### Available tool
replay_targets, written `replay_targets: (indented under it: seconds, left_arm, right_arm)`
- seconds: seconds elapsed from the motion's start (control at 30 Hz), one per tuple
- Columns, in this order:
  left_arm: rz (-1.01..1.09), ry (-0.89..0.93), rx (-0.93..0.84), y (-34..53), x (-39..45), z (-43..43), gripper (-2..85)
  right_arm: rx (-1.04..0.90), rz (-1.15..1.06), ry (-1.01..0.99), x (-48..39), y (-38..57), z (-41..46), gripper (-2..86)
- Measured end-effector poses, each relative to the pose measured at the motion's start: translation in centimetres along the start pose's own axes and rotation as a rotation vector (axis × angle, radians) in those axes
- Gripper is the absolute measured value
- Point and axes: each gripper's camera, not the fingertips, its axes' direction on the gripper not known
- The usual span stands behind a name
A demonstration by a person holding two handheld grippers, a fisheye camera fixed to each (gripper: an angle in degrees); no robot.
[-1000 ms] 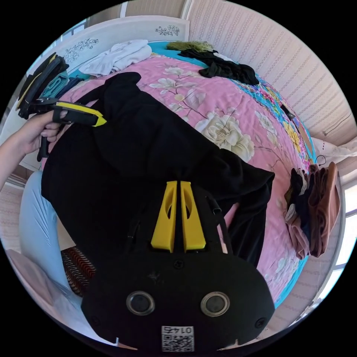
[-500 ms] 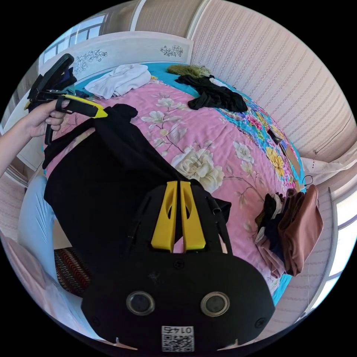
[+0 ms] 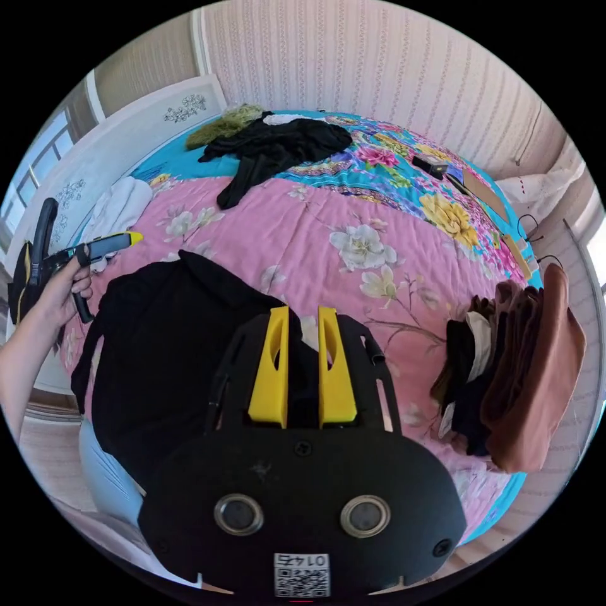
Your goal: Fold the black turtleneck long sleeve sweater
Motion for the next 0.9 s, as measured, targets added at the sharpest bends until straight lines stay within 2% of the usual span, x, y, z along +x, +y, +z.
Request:
replay_targets:
  seconds: [0.17, 0.33, 0.43, 0.63, 0.9]
  left_arm:
    - [0.156, 0.037, 0.028, 3.8, 2.3, -1.4, 3.1]
    - [0.335, 0.161, -0.114, 10.6, 10.4, 1.2, 2.2]
    - [0.416, 0.236, -0.189, 13.4, 16.7, 3.9, 2.1]
    - [0.442, 0.300, -0.323, 15.5, 28.3, 8.9, 5.1]
    - [0.288, 0.229, -0.438, 13.3, 36.2, 16.7, 3.8]
  right_arm:
    - [0.069, 0.080, -0.010, 5.0, 13.0, -3.7, 8.2]
    - [-0.055, 0.286, 0.056, 8.8, 31.6, -7.0, 7.7]
    - [-0.084, 0.220, 0.050, 7.9, 37.9, -7.6, 9.7]
    - [-0.047, 0.138, 0.127, 9.1, 42.5, -5.3, 11.6]
    - [-0.005, 0.221, 0.002, 15.9, 46.7, -4.3, 1.4]
